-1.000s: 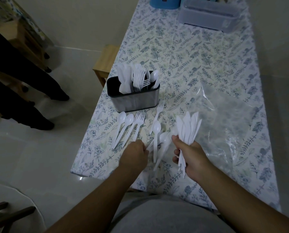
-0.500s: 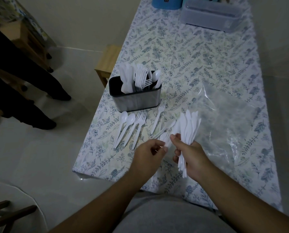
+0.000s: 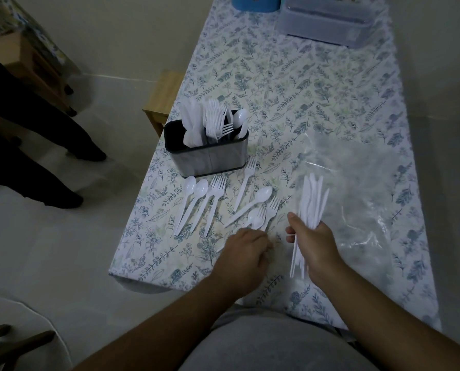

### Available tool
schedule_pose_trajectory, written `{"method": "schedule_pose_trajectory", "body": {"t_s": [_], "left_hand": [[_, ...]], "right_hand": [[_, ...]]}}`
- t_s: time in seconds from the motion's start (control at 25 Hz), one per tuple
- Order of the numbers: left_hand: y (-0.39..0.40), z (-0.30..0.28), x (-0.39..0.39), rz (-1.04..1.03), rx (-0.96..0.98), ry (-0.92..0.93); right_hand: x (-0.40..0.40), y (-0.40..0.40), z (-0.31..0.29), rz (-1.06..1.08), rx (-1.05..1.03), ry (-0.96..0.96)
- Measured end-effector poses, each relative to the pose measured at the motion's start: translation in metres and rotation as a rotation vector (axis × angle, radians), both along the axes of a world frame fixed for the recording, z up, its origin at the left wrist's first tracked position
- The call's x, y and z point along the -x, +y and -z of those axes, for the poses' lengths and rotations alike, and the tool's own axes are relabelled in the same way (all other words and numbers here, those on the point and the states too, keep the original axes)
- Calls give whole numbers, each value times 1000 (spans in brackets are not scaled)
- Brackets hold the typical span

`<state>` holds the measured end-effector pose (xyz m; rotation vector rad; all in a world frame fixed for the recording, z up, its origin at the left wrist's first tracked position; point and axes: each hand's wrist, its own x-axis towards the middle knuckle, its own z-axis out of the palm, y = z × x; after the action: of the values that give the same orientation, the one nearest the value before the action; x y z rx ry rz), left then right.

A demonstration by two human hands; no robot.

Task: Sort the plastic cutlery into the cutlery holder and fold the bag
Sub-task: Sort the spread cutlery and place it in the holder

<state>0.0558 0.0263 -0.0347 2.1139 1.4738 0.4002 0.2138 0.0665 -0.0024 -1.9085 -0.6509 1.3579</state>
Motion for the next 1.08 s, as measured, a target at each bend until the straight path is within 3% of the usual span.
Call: {"method": "schedule_pose_trajectory", "body": {"t_s": [0.2, 0.4, 0.56, 0.64, 0.96, 1.08], "left_hand": [[-2, 20, 25, -67, 127, 218], [-4, 7, 30, -183, 118, 154], [0, 7, 54, -500, 199, 174], [2, 9, 62, -538, 228, 198], [4, 13, 56, -418, 259, 296], [6, 11, 49, -452, 253, 214]], "right_hand": [[-2, -6, 10, -146, 65, -7], [7, -7, 19, -168, 114, 46], [23, 5, 19, -257, 165, 105], [32, 8, 14, -284, 157, 147], [11, 10, 7, -28, 60, 242], [8, 10, 8, 15, 75, 223]]}}
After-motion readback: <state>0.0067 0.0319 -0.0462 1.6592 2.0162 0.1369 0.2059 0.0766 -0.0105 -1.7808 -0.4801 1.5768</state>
